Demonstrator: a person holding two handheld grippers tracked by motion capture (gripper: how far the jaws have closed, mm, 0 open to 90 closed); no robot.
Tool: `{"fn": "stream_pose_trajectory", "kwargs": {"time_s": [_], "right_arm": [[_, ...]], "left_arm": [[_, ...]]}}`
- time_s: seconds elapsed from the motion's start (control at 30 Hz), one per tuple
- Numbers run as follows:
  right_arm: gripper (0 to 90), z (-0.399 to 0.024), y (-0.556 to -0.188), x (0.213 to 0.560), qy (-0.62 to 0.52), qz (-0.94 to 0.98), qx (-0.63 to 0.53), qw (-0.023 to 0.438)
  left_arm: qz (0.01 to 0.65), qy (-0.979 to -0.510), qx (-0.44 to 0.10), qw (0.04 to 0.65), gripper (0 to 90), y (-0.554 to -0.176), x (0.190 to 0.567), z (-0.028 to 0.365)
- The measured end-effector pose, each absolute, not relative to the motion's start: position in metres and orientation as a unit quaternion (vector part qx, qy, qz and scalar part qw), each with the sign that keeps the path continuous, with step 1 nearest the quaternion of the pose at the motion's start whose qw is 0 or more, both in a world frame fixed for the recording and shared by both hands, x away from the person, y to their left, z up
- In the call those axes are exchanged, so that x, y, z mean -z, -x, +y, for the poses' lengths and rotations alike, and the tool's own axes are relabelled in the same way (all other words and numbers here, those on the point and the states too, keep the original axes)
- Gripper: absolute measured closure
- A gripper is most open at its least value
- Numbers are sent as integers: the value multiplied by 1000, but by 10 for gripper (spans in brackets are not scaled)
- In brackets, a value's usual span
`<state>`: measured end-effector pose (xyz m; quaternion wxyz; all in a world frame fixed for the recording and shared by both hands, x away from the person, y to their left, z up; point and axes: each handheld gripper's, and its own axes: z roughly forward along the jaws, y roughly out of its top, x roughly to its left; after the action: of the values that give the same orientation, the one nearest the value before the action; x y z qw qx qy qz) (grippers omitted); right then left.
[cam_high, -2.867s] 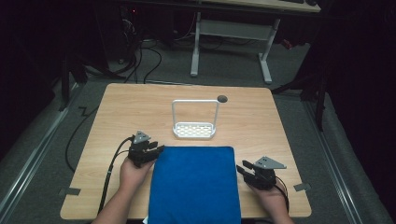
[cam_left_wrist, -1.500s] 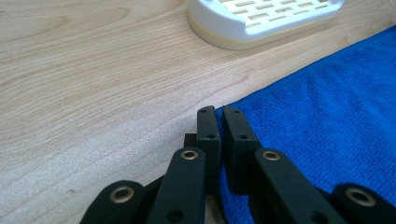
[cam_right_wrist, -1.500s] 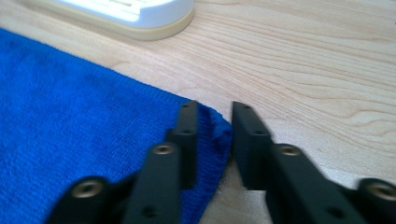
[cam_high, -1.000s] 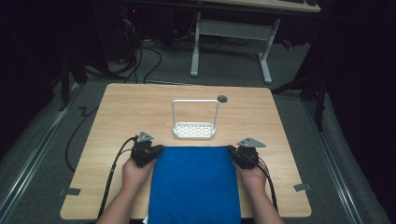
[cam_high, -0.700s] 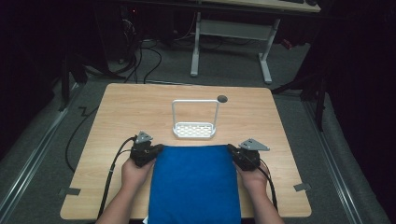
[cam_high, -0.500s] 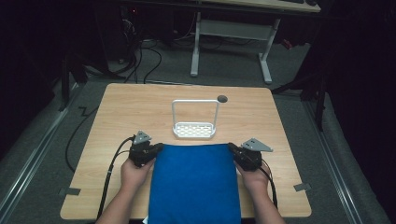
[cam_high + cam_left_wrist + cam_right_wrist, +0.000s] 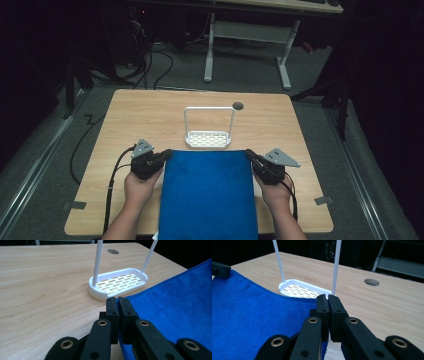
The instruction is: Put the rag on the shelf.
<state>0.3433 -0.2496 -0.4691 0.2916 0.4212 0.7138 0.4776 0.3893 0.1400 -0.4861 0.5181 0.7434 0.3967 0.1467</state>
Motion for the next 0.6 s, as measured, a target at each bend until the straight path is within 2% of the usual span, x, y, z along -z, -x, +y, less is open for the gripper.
{"fn": "stream_pose_trajectory", "kwargs": {"time_s": [0.6], "right_arm": [[885, -252, -323, 436, -396, 682, -524, 323]], "left_arm": [[354, -720, -188, 566, 876, -364, 439, 140]]}}
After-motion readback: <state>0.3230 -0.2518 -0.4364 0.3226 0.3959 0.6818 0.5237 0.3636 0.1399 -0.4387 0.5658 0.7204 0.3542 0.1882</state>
